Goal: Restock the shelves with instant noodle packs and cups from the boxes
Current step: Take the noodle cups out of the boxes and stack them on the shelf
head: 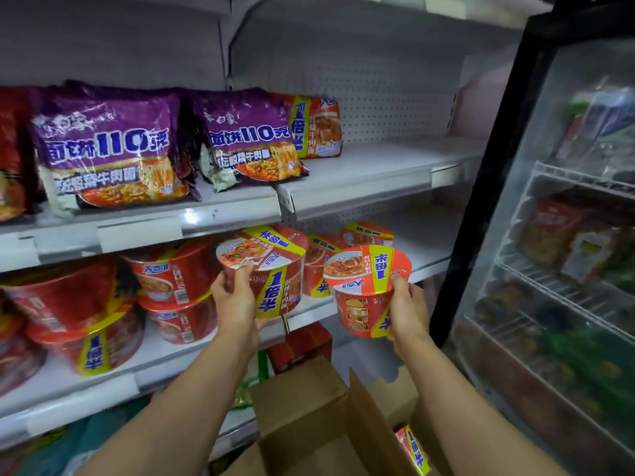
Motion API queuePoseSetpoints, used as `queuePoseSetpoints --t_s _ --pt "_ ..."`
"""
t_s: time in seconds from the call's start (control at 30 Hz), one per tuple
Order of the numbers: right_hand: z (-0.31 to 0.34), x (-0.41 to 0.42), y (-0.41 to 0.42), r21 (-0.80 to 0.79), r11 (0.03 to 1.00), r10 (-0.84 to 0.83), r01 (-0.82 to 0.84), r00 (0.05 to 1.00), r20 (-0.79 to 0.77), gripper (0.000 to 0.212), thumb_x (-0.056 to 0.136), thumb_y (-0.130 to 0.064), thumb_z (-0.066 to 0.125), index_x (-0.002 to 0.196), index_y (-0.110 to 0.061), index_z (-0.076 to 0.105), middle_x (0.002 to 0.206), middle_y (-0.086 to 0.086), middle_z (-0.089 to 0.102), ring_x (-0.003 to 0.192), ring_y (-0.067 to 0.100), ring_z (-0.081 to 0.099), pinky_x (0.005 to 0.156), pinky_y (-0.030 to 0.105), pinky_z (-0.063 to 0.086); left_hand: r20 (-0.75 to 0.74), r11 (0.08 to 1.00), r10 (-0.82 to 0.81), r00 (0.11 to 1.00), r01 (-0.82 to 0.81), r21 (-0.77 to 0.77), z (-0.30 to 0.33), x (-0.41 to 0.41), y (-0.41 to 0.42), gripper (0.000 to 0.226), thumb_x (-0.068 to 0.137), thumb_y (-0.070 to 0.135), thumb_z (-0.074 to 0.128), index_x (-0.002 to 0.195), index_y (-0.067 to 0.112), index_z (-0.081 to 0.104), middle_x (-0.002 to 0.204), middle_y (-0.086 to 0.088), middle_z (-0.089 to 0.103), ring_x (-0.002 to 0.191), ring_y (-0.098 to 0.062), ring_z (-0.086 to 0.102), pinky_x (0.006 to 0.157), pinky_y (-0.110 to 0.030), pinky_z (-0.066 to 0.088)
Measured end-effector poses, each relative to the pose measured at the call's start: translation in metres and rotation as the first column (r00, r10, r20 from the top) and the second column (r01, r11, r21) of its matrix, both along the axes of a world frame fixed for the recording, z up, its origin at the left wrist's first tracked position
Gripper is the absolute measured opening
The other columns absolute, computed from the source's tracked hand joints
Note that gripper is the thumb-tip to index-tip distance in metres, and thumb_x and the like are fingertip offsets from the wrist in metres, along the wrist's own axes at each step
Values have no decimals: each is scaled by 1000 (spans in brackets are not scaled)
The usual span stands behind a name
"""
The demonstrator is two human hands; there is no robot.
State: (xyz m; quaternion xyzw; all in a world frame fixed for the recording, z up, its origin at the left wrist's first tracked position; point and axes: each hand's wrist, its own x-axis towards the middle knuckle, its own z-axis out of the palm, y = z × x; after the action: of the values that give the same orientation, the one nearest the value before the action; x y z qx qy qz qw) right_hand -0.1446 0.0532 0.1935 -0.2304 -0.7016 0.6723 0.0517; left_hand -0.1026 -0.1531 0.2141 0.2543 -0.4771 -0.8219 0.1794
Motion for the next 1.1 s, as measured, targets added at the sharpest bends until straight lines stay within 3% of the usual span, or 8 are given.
queuePoseSetpoints --t_s 0.17,0.37,0.47,0.6,0.7,0.87,1.0,1.1 --pt "10 -33 -15 -73 995 62 -65 997 -42 78 59 -74 41 126 -34 46 120 9 56 97 26 62 87 50 53 13 995 90 996 -89 -47 -5 -25 -3 61 92 39 58 142 30 26 128 -4 56 94 -24 66 74 -44 56" --pt "9 -67 -29 -86 990 104 -113 989 -108 64 77 -64 45 132 -31 42 123 7 54 102 25 60 90 51 51 8 977 198 980 -196 -84 -14 -51 -5 64 90 40 60 143 28 27 134 -6 53 108 -28 62 97 -50 48" --pt "9 -86 -36 -118 985 109 -124 986 -122 69 71 -65 44 129 -28 44 123 7 55 105 26 58 92 51 50 3 969 229 974 -227 -98 -15 -62 -3 66 89 41 60 143 28 26 134 -8 52 111 -29 60 98 -49 47" --pt "5 -107 -43 -133 977 145 -165 979 -145 50 90 -52 47 130 -22 41 121 7 55 97 21 59 91 48 50 34 955 274 961 -267 -128 -18 -75 -3 68 85 46 62 142 29 29 132 -7 54 113 -29 59 101 -51 45" --pt "-1 -115 -49 -167 973 145 -161 984 -100 58 89 -55 49 134 -23 35 128 10 52 106 28 58 94 54 48 58 950 294 954 -285 -127 -23 -79 -3 73 82 52 63 141 30 29 133 -7 53 113 -29 57 100 -50 45" --pt "-9 -114 -53 -169 965 188 -203 977 -101 91 71 -79 47 141 -25 27 135 10 47 115 31 55 95 57 46 100 921 263 960 -219 -322 -37 -73 -4 91 72 47 77 143 21 25 139 -10 46 119 -29 53 102 -50 45" --pt "-17 -112 -49 -136 942 291 -307 948 -129 118 39 -91 56 135 -25 38 131 9 52 112 25 58 93 47 50 182 873 295 938 -187 -450 -39 -72 -4 92 68 37 83 140 18 29 140 -16 41 118 -35 51 102 -49 43" --pt "-21 -109 -46 76 919 393 -386 906 -156 96 52 -67 77 124 -10 48 126 8 51 106 20 59 80 26 50 237 804 349 907 -159 -573 -33 -70 -4 87 72 45 79 140 19 30 140 -18 34 118 -40 48 103 -49 41"
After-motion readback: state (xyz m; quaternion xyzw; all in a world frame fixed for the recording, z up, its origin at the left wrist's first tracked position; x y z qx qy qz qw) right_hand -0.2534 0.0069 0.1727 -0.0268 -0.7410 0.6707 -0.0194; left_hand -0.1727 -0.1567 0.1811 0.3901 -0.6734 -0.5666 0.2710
